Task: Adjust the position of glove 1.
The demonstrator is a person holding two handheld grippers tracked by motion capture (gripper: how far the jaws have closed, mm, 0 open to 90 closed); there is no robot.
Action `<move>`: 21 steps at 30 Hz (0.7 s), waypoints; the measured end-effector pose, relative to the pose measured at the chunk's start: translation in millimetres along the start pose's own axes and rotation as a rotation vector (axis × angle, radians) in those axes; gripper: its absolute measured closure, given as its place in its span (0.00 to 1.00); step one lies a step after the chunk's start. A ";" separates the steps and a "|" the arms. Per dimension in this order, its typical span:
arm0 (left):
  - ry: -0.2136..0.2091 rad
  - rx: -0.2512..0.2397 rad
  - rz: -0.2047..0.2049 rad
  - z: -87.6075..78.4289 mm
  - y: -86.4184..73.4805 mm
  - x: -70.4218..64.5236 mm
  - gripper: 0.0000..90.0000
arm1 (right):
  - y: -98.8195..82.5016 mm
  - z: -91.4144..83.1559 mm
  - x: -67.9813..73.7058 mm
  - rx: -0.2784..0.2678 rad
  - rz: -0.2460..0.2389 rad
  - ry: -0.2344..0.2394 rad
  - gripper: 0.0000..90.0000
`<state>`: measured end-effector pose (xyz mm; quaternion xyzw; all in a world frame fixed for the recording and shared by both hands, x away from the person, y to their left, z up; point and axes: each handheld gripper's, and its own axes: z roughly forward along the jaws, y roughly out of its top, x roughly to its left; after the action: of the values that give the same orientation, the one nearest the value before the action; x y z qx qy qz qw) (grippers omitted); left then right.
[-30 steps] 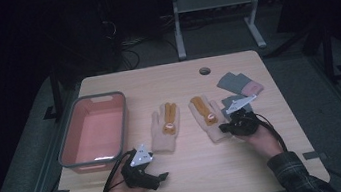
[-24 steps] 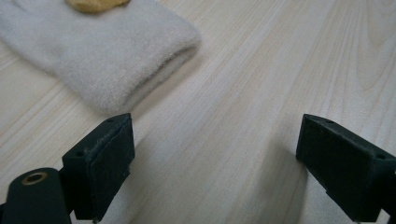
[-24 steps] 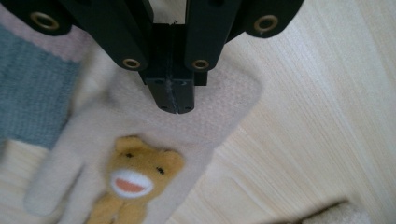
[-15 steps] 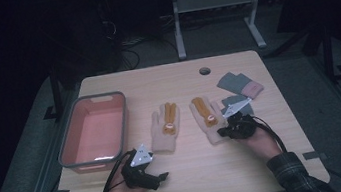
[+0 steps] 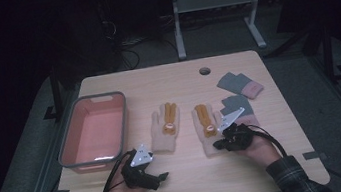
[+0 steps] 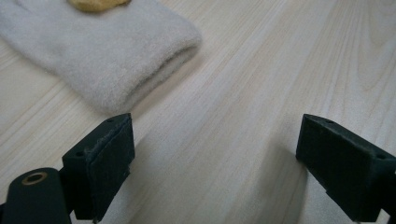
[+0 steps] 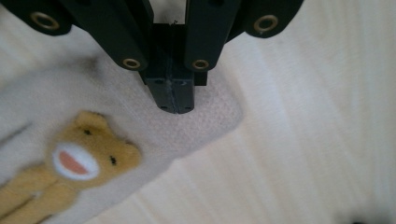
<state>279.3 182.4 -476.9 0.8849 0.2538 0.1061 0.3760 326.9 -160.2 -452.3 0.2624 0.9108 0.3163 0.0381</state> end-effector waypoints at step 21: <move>0.006 -0.004 -0.008 0.1 -0.4 -0.8 0.12 | -22.1 -20.9 39.4 0.015 -0.043 0.069 0.96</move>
<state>278.6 182.1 -477.2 0.8827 0.2580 0.1077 0.3776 278.1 -166.7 -445.0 0.2320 0.9193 0.3176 0.0113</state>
